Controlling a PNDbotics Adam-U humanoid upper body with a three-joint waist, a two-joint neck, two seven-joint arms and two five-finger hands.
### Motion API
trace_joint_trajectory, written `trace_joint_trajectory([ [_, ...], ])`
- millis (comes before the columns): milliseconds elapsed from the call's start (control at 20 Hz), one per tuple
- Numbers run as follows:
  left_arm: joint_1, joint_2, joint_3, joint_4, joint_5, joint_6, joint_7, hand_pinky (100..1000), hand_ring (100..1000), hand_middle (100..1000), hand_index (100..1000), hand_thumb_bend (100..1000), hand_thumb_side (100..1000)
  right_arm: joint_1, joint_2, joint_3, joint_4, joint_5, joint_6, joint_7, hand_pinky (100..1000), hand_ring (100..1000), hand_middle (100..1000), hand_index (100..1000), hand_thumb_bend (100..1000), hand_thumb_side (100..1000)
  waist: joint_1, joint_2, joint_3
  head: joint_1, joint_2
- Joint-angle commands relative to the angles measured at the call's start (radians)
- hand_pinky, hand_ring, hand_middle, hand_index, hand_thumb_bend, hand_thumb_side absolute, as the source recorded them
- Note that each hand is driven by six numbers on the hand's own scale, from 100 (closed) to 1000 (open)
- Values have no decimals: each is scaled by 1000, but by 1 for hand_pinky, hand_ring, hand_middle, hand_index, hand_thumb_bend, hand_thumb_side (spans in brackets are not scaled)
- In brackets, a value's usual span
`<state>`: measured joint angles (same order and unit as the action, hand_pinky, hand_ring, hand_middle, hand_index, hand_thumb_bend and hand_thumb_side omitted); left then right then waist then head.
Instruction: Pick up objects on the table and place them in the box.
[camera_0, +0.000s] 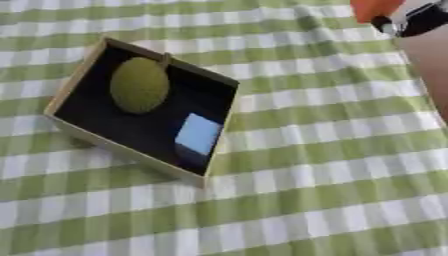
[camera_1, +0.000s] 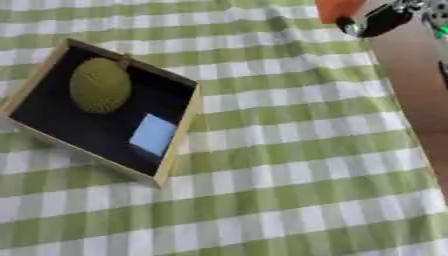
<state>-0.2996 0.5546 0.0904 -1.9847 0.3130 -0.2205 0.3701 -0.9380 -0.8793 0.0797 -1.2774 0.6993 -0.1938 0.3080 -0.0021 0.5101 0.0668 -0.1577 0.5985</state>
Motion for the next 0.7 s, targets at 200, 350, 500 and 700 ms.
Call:
trace_joint_trajectory([
  [200, -3, 23, 7, -15, 1, 0, 1, 816, 829, 867, 831, 184, 846, 14, -66, 67, -207, -53, 5, 57, 840, 781, 629, 755, 308, 108, -15, -68, -5, 9, 19],
  [350, -2, 19, 6, -15, 4, 2, -1, 816, 829, 866, 831, 186, 843, 14, -66, 103, -280, -103, 29, 101, 839, 780, 631, 756, 306, 116, -16, -87, -6, 13, 35],
  [500, -3, 16, 4, -15, 8, 5, -3, 817, 829, 865, 831, 186, 838, 0, -48, 143, -330, -130, 43, 147, 839, 778, 632, 756, 307, 122, -17, -108, -7, 14, 51],
  [700, -12, 13, -2, -15, 13, 9, -8, 817, 829, 865, 832, 189, 831, -35, 6, 193, -364, -157, 45, 196, 839, 772, 628, 754, 266, 113, -19, -134, -8, 9, 74],
])
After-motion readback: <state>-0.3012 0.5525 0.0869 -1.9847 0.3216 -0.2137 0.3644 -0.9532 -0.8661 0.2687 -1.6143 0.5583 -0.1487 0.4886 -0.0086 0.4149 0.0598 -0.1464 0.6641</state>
